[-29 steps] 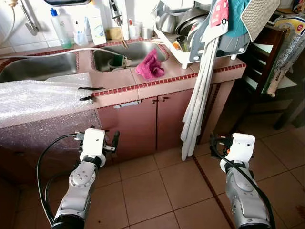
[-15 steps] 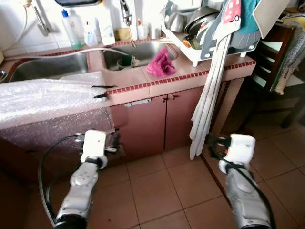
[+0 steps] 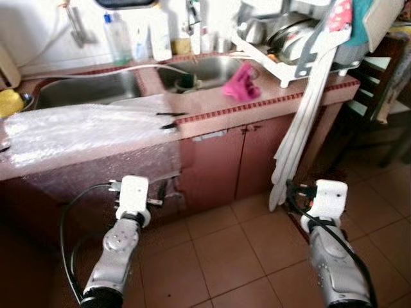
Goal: Kitchen organization
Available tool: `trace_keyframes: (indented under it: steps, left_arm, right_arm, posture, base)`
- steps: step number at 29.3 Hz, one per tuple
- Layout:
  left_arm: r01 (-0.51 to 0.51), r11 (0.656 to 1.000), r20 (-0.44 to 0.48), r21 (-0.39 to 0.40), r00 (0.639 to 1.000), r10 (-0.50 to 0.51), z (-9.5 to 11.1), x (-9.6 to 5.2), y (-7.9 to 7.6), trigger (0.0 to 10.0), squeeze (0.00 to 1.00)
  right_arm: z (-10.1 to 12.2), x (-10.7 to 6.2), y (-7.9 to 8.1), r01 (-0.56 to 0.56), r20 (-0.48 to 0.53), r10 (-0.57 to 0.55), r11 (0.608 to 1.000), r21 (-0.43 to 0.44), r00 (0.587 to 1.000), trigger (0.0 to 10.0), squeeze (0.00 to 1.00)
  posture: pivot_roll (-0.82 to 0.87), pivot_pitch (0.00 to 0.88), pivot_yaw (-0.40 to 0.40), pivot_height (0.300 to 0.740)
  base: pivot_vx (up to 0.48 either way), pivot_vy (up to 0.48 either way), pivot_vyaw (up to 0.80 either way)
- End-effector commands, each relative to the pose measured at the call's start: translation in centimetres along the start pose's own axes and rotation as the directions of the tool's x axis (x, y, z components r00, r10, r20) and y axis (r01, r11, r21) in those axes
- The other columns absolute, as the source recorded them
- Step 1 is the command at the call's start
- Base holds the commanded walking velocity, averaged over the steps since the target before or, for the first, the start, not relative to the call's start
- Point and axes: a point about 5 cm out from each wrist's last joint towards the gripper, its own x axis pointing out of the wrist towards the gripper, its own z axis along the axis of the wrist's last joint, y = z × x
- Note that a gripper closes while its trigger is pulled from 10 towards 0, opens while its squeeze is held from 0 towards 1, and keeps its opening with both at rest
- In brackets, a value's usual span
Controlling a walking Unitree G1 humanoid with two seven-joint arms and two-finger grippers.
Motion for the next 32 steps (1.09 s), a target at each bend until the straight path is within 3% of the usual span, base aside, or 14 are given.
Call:
trace_keyframes:
  steps: [1, 6, 21, 26, 32]
  left_arm:
    - [-0.027, 0.999, -0.015, 0.018, 1.0, 0.028, -0.33, -0.05, 0.81, 10.0, 0.0]
    - [-0.03, 1.0, -0.013, 0.005, 0.999, 0.03, -0.31, 0.19, 0.33, 10.0, 0.0]
    - [-0.029, 0.999, 0.025, 0.035, 0.999, 0.028, -0.04, 0.11, 0.3, 10.0, 0.0]
    - [-0.027, 0.999, 0.029, 0.021, 0.999, 0.027, 0.12, 0.3, 0.08, 10.0, 0.0]
    - [-0.035, 0.999, 0.03, 0.025, 0.999, 0.034, 0.18, 0.36, 0.25, 10.0, 0.0]
  right_arm:
    - [0.52, 0.33, 1.18, -0.044, 0.014, 0.044, 0.999, 0.0, 0.999, 10.0, 0.0]
    - [0.99, 0.74, 0.93, -0.057, 0.024, 0.058, 0.998, -0.019, 0.998, 10.0, 0.0]
    - [1.27, 1.06, 1.35, -0.078, 0.031, 0.079, 0.997, -0.028, 0.996, 10.0, 0.0]
    - [1.13, 0.94, 1.05, -0.069, 0.029, 0.07, 0.997, -0.027, 0.997, 10.0, 0.0]
    - [1.12, 0.99, 1.3, -0.07, 0.029, 0.071, 0.996, -0.046, 0.997, 10.0, 0.0]
  posture:
    - [-0.01, 0.0, -0.009, 0.74]
    - [-0.01, 0.0, -0.027, 0.74]
    - [-0.01, 0.0, -0.038, 0.74]
    - [-0.02, 0.0, -0.031, 0.74]
    - [-0.01, 0.0, -0.024, 0.74]
  base:
    - [0.0, 0.435, 0.0]
    - [0.0, 0.316, 0.0]
    - [0.0, 0.0, 0.0]
    - [0.0, -0.384, 0.0]
    - [0.0, 0.0, 0.27]
